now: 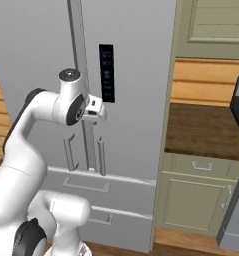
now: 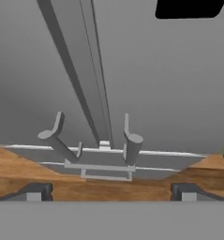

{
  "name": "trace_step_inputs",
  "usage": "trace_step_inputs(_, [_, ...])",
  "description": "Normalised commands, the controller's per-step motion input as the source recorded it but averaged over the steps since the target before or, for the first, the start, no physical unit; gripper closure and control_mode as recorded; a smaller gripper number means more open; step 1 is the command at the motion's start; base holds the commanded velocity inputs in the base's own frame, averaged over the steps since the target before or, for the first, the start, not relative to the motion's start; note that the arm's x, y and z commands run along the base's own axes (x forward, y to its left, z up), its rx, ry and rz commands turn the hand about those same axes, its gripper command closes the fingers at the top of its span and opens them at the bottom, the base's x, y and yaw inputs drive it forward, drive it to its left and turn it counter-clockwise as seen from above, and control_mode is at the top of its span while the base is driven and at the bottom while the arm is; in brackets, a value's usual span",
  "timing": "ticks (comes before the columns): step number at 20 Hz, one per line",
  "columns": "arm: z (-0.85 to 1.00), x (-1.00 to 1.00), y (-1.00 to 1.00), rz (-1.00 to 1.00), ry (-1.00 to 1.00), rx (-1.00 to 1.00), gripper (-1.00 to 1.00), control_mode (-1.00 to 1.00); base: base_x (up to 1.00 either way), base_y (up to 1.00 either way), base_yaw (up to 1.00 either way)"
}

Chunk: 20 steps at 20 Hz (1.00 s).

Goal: Take the strawberry from the fridge and place it on top of the pancake, located on the dining counter.

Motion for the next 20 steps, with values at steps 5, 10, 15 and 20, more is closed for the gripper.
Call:
trace_step_inputs(5, [-0.44,0.24,-0.15,0.00,-0.03,0.00,-1.00,-1.00,0.00,0.00,0.00])
trace_step_inputs(10, [-0.59,0.24,-0.14,0.03,0.00,0.00,-1.00,-1.00,0.00,0.00,0.00])
trace_step_inputs(15, [-0.48,0.08,0.00,0.00,-0.02,0.00,-1.00,-1.00,0.00,0.00,0.00])
trace_step_inputs(20, [-0.43,0.23,-0.09,0.00,0.04,0.00,-1.00,-1.00,0.00,0.00,0.00])
